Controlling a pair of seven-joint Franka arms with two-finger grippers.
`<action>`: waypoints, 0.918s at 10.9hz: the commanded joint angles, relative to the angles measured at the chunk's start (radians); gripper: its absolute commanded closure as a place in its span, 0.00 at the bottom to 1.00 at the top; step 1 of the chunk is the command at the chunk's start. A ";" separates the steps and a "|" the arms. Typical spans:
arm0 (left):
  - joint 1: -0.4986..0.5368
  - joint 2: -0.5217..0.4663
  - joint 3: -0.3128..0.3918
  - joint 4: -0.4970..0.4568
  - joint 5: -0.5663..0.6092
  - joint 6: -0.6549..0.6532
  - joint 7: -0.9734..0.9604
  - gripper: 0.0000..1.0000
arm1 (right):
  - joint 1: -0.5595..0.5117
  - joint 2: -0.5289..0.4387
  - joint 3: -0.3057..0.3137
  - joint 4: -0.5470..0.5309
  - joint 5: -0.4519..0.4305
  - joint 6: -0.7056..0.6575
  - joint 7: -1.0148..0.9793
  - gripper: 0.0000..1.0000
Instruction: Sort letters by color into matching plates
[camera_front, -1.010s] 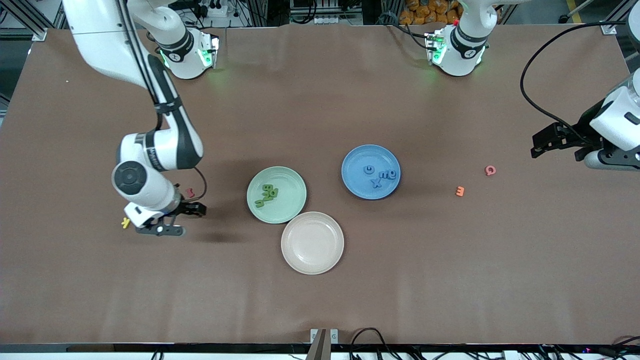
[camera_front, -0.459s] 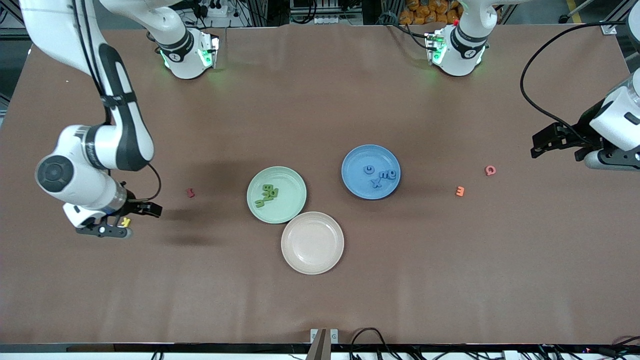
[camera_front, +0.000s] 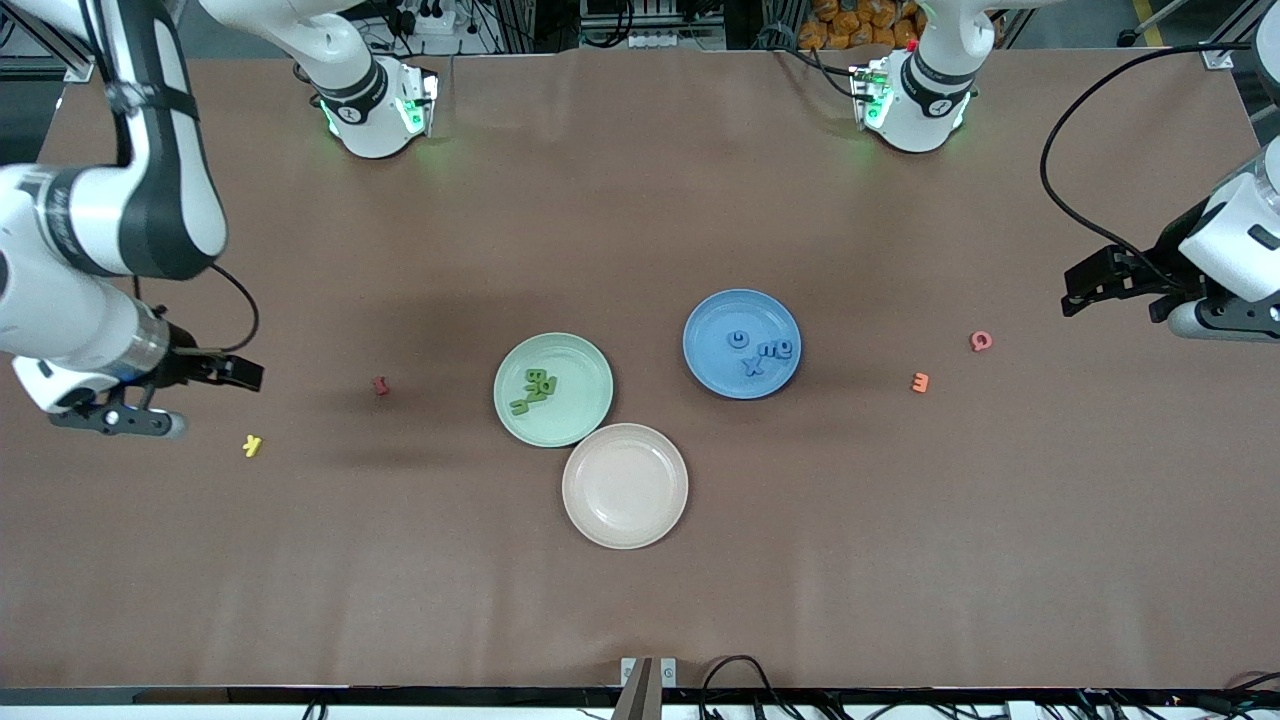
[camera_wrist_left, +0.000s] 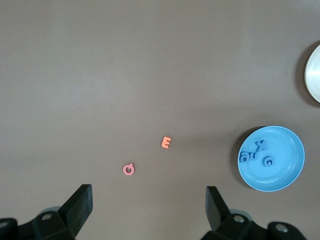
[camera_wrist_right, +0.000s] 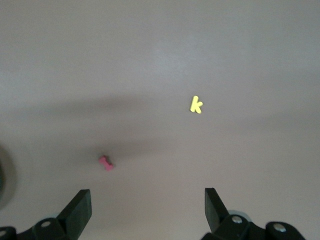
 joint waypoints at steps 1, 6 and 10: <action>0.005 -0.008 -0.001 -0.002 -0.026 0.007 0.016 0.00 | -0.002 -0.058 0.004 0.102 -0.043 -0.183 -0.004 0.00; 0.010 -0.009 0.010 0.032 -0.037 0.007 0.013 0.00 | 0.001 -0.135 0.003 0.277 -0.041 -0.458 -0.013 0.00; 0.004 -0.006 0.012 0.031 -0.080 0.008 -0.004 0.00 | -0.005 -0.198 -0.015 0.264 -0.020 -0.472 -0.012 0.00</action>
